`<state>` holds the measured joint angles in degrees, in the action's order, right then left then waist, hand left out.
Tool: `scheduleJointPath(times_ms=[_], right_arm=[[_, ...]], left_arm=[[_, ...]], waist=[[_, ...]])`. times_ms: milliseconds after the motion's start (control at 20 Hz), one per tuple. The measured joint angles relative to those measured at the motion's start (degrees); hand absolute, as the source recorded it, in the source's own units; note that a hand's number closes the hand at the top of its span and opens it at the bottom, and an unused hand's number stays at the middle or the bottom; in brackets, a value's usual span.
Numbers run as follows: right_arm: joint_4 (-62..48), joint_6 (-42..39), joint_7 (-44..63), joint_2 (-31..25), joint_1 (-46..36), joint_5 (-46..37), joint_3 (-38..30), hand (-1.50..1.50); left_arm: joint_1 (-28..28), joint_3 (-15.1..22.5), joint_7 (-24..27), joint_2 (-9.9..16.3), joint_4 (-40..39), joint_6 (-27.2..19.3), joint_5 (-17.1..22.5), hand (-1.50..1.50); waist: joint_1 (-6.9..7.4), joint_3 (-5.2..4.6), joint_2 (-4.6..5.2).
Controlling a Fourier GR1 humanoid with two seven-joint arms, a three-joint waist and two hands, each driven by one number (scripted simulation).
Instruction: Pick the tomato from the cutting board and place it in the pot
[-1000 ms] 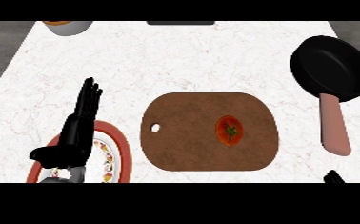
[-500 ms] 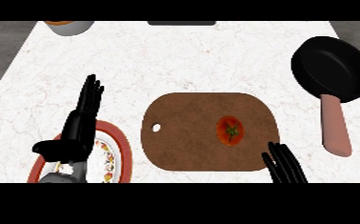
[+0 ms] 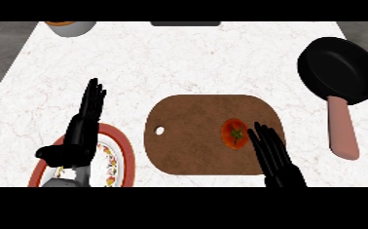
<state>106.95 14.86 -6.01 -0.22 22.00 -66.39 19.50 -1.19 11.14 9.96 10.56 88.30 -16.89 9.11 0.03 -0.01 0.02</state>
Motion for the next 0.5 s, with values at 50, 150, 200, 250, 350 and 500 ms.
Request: scheduleJointPath(times_ms=[50, 150, 200, 250, 350, 500], right_arm=[[-0.87, 0.02, 0.05, -0.26, -0.7, 0.41, -0.38, -1.5], [-2.62, 0.12, 0.49, -0.3, -2.45, 0.82, -0.79, -1.5], [-4.47, 1.04, 0.55, -0.19, -3.55, 0.75, -0.8, -1.5], [-5.67, 1.66, -0.04, -0.52, -4.08, 1.51, -1.49, -1.5], [-6.52, 2.56, 2.13, -0.26, -4.94, 0.19, 0.09, -1.5], [-8.29, 2.71, 2.68, -0.78, -6.72, 0.44, -0.52, -1.5]], left_arm=[[0.22, 0.08, -0.66, -0.33, 0.8, -0.08, -0.44, 0.0], [-0.15, -0.34, -2.04, -0.72, 1.43, 0.21, -1.12, 0.0], [0.36, -0.49, -1.46, -0.91, 1.3, 0.67, -1.25, 0.0], [0.29, -0.87, -2.9, -0.61, 2.48, 0.81, -1.26, 0.0], [0.12, -1.33, -3.01, -1.0, 2.14, 1.46, -1.42, 0.0], [1.45, -2.43, -1.42, -1.2, 1.75, 2.83, -1.82, 0.0]], waist=[[-0.01, 0.0, -0.02], [-0.03, 0.01, -0.03], [-0.02, 0.01, -0.04], [-0.01, 0.01, -0.03], [-0.04, 0.02, -0.03], [-0.02, 0.01, -0.04]])
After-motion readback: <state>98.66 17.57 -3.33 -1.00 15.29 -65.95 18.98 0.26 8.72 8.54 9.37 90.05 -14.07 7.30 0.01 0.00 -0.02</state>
